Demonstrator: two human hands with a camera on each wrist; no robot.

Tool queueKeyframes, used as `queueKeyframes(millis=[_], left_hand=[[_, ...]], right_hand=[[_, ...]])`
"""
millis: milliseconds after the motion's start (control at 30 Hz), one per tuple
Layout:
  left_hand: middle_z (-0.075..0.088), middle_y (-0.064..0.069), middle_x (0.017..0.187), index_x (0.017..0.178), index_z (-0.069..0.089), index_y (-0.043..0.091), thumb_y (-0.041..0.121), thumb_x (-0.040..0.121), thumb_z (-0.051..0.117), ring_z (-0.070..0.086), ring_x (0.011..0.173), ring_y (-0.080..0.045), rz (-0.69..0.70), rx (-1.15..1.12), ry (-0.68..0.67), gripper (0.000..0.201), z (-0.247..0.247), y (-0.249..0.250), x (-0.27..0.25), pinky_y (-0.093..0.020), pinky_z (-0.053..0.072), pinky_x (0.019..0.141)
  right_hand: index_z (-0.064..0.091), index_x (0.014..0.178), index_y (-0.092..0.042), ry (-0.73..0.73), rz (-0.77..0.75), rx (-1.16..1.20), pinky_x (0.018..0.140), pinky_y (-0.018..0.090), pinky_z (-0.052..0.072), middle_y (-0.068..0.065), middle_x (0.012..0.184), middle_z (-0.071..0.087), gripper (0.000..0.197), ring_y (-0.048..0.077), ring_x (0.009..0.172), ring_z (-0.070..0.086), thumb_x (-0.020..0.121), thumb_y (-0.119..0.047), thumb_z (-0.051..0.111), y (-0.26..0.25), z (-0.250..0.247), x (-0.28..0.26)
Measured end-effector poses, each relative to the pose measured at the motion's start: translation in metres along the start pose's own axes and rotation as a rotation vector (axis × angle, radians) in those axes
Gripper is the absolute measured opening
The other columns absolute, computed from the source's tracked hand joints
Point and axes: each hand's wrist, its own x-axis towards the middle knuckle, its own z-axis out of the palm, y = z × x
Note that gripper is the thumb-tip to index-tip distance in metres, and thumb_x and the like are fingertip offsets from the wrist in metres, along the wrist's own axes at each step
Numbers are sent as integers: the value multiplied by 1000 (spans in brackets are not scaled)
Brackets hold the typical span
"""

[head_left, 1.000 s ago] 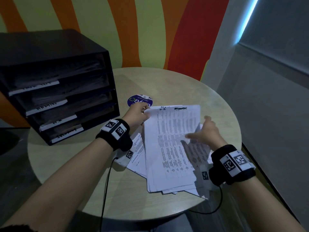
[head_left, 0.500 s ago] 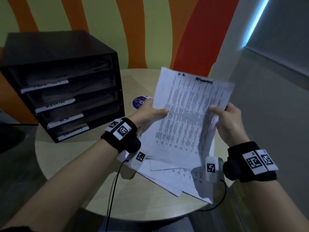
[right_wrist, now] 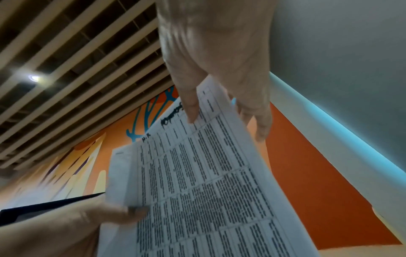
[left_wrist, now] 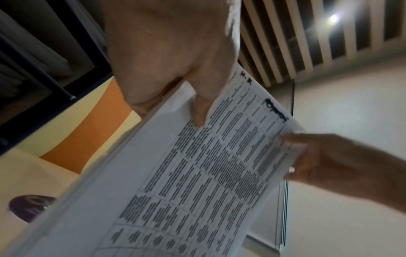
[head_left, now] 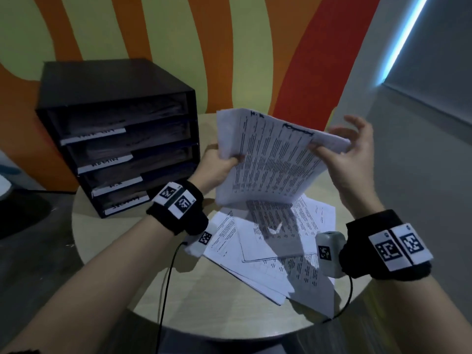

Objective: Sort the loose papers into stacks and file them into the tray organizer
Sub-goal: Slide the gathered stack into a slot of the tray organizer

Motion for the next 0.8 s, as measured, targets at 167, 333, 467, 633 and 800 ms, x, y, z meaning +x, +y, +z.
queueKeyframes(millis=[167,333,467,633,800], left_hand=[[50,5,63,60,57,18,10,88,60,44,63,-9,277,203,-26,29,-16,15,3,-27,31,61],[30,12,54,61,30,36,9,97,54,26,48,0,571,493,-19,52,-29,37,-5,-28,18,57],[52,18,63,71,51,31,4,95,58,49,58,10,479,525,-32,37,-50,32,-25,-20,32,54],[44,-12,143,143,42,9,16,95,58,43,131,-28,-21,947,58,51,-102,-8,-41,-33,38,103],[25,-17,155,151,20,0,21,94,58,26,142,-31,-206,1249,37,72,-150,-44,-53,-40,24,116]], right_hand=[[36,141,-21,-142,-251,-268,95,3,28,-2,131,53,81,0,122,46,74,-11,80,-37,-4,10],[64,113,-27,-540,-200,-483,81,14,43,-3,98,69,43,8,98,61,76,-7,78,-54,13,20],[72,85,-19,-559,-193,-478,63,21,43,-5,73,66,23,-3,74,53,87,2,62,-47,28,16],[72,90,-5,-392,79,-244,49,10,43,-18,49,61,20,-7,46,50,82,10,62,-27,25,14],[60,83,8,-459,555,0,42,11,46,-4,47,64,9,3,41,60,88,14,54,-12,31,-1]])
